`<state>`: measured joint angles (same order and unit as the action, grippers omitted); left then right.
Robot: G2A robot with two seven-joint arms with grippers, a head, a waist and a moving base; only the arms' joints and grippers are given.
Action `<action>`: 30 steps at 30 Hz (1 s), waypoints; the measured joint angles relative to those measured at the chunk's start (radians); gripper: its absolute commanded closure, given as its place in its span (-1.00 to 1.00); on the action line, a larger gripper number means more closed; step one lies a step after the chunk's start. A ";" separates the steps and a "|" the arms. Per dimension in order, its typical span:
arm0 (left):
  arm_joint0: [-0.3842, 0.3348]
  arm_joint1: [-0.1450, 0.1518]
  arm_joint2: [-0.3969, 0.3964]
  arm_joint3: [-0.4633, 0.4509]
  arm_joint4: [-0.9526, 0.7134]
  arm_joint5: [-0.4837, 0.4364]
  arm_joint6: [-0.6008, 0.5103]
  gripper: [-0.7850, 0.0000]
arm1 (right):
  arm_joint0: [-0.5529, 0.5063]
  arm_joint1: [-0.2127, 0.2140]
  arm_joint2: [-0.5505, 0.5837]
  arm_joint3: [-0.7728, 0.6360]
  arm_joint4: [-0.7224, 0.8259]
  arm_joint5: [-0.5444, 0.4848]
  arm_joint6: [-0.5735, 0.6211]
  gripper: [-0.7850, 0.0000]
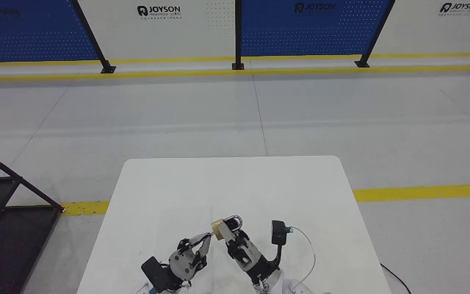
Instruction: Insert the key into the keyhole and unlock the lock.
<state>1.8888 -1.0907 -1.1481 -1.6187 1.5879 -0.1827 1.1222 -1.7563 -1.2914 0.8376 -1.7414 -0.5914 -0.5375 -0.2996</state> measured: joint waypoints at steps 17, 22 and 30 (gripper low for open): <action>0.032 0.008 0.004 -0.032 -0.237 -0.280 -0.028 -1.00 | 0.019 -0.009 0.012 0.024 0.003 0.075 -0.058 1.00; 0.086 0.032 -0.060 -0.052 -0.446 -0.560 -0.151 -1.00 | 0.082 -0.018 -0.004 0.085 0.049 0.184 0.084 1.00; 0.164 0.074 -0.218 -0.008 -0.773 -0.826 -0.402 -1.00 | 0.281 -0.061 -0.140 0.248 0.046 0.442 0.492 1.00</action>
<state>2.0528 -1.0166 -1.3658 -1.6272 0.8150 -1.0086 0.7204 -1.4756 -1.3524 0.6977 -1.4932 -0.5457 -0.0956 0.1925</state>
